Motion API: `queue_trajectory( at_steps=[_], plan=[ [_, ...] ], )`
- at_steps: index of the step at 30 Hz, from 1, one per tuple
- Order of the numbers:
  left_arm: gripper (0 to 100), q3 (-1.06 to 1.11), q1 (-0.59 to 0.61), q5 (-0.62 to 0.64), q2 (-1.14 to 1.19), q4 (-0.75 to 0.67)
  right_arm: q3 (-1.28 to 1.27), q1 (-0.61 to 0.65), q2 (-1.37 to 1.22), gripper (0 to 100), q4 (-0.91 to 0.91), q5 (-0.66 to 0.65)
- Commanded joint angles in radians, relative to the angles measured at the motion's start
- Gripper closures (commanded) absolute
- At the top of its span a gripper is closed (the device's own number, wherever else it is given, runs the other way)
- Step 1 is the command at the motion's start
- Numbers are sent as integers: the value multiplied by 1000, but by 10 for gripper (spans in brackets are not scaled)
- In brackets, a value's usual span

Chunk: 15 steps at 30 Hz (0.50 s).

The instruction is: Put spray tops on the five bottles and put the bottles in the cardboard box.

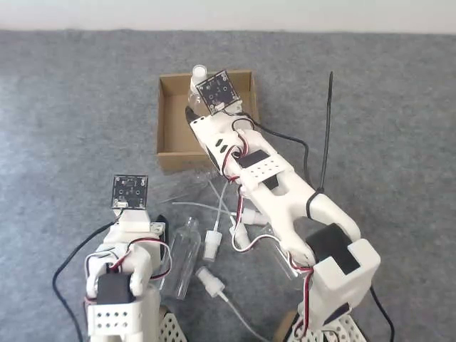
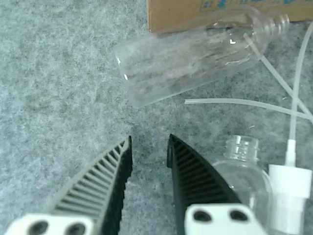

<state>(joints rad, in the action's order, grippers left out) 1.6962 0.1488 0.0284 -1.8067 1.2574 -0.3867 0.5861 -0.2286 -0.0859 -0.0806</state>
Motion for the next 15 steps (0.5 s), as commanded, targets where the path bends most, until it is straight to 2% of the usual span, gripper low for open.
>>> queue_trajectory(
  at_steps=[1, 15],
  plan=[
    [892, -12, 2, -3, -12, 5, 133, 8, -24, 929, -7, 9],
    [892, -12, 2, -3, -12, 5, 347, 10, -208, 929, -8, 11]
  ],
)
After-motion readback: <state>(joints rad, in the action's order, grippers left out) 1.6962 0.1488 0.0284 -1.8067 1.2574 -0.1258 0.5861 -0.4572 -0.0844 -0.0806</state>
